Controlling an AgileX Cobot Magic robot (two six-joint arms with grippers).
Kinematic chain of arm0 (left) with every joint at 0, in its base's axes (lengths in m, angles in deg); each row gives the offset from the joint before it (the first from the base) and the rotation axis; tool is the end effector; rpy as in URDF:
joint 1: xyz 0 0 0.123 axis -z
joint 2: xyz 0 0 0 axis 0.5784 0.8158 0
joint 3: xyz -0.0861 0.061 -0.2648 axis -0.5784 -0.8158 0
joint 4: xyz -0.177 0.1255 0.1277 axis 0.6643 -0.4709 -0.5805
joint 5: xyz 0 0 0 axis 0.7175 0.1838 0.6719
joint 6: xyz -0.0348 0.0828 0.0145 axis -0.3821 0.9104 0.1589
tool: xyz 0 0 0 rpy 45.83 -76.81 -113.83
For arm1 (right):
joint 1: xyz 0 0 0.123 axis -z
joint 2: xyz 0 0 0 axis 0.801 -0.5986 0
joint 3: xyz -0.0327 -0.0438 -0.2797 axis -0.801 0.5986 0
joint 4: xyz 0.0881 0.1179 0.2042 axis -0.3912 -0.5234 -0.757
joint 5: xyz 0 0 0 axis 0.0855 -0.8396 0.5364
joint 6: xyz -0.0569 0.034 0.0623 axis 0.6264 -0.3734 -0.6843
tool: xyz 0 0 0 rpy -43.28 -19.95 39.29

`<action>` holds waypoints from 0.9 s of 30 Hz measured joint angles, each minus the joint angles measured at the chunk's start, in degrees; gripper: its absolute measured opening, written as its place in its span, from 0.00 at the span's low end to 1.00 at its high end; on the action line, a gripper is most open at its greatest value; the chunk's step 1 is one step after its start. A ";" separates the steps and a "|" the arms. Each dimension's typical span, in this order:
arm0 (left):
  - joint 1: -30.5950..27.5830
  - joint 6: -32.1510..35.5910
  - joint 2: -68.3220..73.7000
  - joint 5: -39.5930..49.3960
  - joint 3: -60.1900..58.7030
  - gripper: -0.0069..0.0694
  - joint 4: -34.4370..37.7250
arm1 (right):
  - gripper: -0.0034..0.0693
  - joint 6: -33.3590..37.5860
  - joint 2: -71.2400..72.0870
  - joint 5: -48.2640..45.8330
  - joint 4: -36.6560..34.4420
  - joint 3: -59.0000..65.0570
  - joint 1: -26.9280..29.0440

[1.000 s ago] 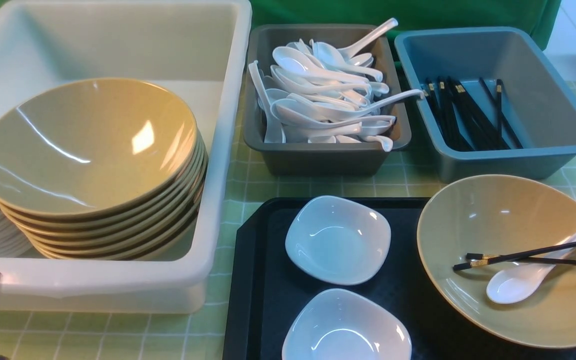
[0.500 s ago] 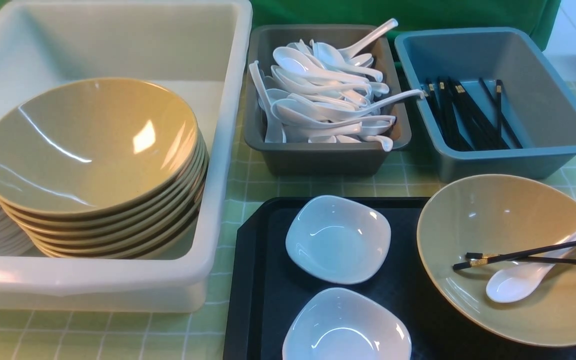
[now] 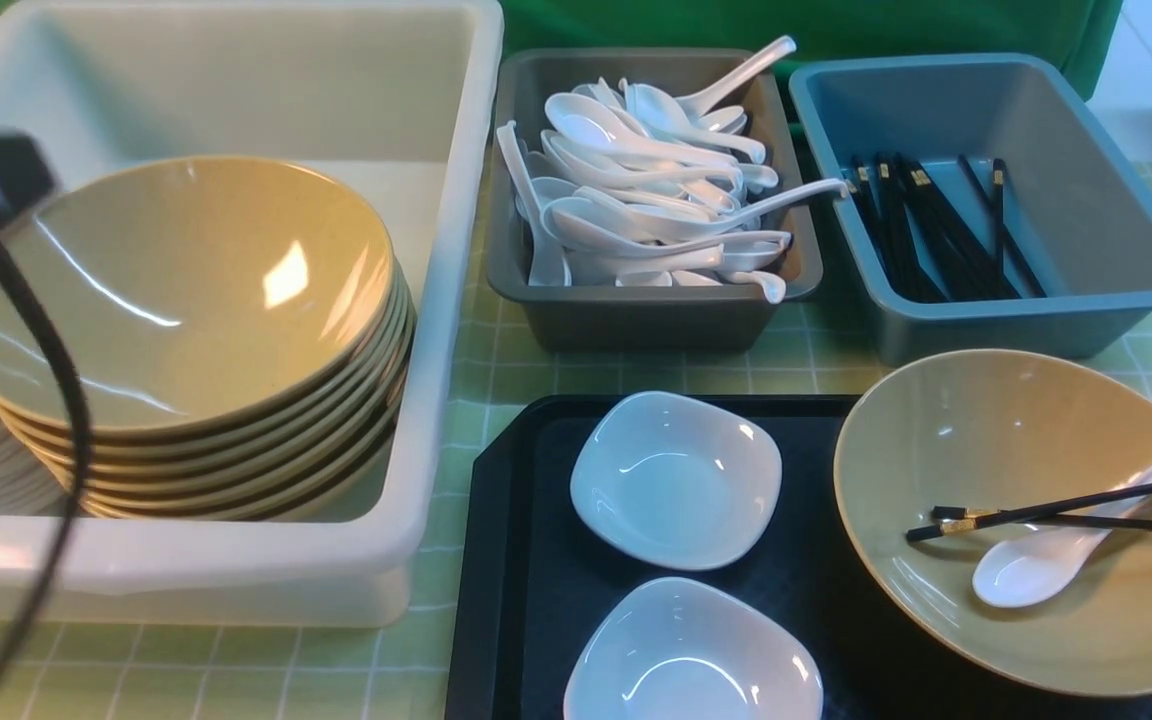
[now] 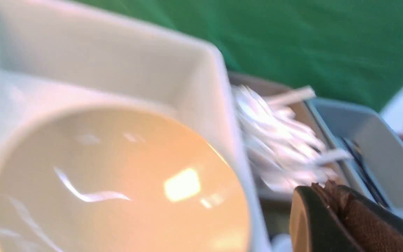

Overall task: On green table put chopsticks spoon bowls plates into blue grey white boxes.
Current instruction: 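Move the grippers toward the tableware on the black tray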

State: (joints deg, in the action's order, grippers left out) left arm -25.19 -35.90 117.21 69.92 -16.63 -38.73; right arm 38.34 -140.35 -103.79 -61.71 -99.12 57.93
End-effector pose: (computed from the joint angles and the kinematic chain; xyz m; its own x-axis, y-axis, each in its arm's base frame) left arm 0.1357 -0.0380 0.3767 -0.3974 -0.2255 -0.8895 0.2040 0.9234 -0.3252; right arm 0.1844 -0.0083 0.3796 -0.5279 -0.2774 -0.8027 -0.1588 0.9607 -0.2276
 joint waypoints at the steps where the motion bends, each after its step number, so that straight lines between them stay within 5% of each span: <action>1: 1.93 1.16 0.00 0.08 -0.92 0.09 1.79 | 0.37 3.86 -2.48 -2.26 -1.44 -0.39 -1.23; 6: 11.43 10.53 2.21 2.79 -2.68 0.09 11.77 | 0.38 14.55 -16.29 -12.69 -0.81 -6.68 -11.42; 12: 19.21 23.54 5.86 6.76 -2.68 0.09 20.48 | 0.42 16.70 -30.87 -18.05 16.48 -10.83 -25.18; 27: 19.99 25.73 6.31 7.62 -2.68 0.09 22.89 | 0.51 16.79 -44.19 -17.50 24.73 -10.85 -27.53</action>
State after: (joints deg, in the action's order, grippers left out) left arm -5.19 -10.17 123.52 77.54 -19.31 -15.84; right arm 55.13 -184.54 -121.30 -36.99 -109.97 30.39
